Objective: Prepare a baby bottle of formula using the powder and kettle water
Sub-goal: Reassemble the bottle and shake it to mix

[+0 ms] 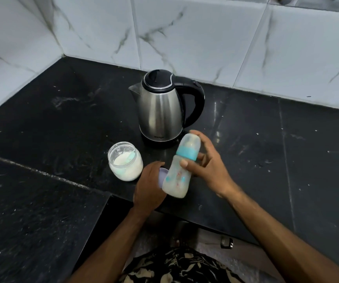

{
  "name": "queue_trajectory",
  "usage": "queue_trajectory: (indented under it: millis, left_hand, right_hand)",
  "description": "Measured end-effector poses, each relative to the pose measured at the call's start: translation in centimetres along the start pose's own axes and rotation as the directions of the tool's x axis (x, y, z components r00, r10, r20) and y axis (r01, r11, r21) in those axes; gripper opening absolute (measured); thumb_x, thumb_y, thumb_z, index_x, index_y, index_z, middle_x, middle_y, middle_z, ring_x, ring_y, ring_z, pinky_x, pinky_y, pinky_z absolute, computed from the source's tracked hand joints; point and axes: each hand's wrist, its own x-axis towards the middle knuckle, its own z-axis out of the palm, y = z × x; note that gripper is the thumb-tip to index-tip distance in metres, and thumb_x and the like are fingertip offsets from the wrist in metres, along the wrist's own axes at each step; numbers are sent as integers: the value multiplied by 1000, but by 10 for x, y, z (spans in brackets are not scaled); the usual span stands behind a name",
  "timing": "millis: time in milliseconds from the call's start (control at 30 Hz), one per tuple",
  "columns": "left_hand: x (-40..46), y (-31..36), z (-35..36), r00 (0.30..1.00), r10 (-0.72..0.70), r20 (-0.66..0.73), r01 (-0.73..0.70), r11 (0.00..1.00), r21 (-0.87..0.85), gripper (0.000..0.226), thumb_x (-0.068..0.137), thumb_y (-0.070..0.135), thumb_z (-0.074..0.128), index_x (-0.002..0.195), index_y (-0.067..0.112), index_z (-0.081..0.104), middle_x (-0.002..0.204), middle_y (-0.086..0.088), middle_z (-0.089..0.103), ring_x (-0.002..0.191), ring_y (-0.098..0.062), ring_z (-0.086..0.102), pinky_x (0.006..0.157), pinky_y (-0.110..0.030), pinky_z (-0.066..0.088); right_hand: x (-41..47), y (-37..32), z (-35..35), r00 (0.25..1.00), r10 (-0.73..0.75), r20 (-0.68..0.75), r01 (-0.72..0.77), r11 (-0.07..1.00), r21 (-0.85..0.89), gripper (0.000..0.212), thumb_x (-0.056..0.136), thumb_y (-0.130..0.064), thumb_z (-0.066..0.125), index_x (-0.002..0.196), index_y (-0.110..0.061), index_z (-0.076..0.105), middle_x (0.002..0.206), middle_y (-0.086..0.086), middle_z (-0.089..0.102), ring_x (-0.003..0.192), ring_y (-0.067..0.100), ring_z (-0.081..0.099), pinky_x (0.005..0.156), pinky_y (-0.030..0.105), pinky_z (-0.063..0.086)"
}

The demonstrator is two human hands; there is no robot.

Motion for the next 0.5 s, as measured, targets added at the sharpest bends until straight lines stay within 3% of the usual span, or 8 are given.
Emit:
queue_trajectory:
  millis: [100, 167, 233, 333, 367, 400, 500]
  left_hand:
    - [-5, 5, 0, 990, -106, -91, 105, 994, -22, 52, 87, 49, 59, 124, 14, 59, 126, 2, 60, 117, -12, 52, 103, -14, 33]
    - [-6, 9, 0, 989, -106, -106, 105, 994, -11, 53, 88, 51, 55, 126, 14, 59, 128, 3, 59, 120, -10, 51, 103, -9, 29]
    - [-4, 6, 1, 990, -113, -84, 113, 994, -6, 49, 87, 48, 60, 123, 15, 60, 124, 3, 61, 116, -12, 53, 103, -15, 35]
    - [3, -7, 2, 994, -88, 63, 87, 996, 18, 38, 86, 50, 65, 107, 19, 63, 109, 1, 65, 102, -18, 61, 92, -39, 51]
    - [4, -9, 3, 994, -79, 80, 77, 997, 30, 38, 86, 52, 64, 106, 20, 64, 108, 1, 65, 101, -18, 62, 90, -41, 52]
    - [3, -9, 3, 994, -86, 60, 85, 996, 21, 40, 87, 52, 64, 110, 20, 63, 111, 2, 65, 104, -16, 61, 94, -38, 50]
    - [-4, 3, 1, 991, -112, -78, 112, 994, -8, 51, 89, 51, 57, 125, 15, 59, 126, 2, 60, 117, -11, 52, 104, -11, 31]
  right_hand:
    - [15, -10, -9, 948, -35, -318, 88, 984, 156, 66, 84, -15, 74, 139, -28, 39, 95, -4, 73, 87, 17, 72, 68, 44, 61]
    - [23, -11, -13, 899, -21, -438, 139, 961, 239, 63, 89, -18, 69, 142, -24, 36, 87, -8, 73, 85, 17, 71, 75, 51, 57]
    - [17, -8, -8, 938, -25, -347, 100, 975, 200, 67, 84, -20, 72, 140, -28, 37, 93, -3, 73, 86, 18, 71, 71, 47, 59]
    - [-1, 2, 3, 1000, -2, 13, 2, 1000, 5, 74, 80, -8, 76, 140, -27, 38, 115, 17, 63, 92, 21, 71, 69, 34, 59]
    - [-1, 3, 2, 999, -2, 43, 4, 1000, -27, 74, 80, -6, 76, 141, -25, 38, 117, 19, 62, 93, 22, 71, 70, 33, 59]
    - [1, 1, 1, 1000, -22, -1, 22, 1000, -9, 74, 80, -7, 76, 141, -25, 38, 116, 18, 63, 92, 21, 71, 69, 32, 59]
    - [16, -11, -8, 945, -34, -327, 98, 979, 180, 68, 85, -14, 73, 141, -25, 37, 94, -3, 74, 85, 16, 72, 63, 37, 61]
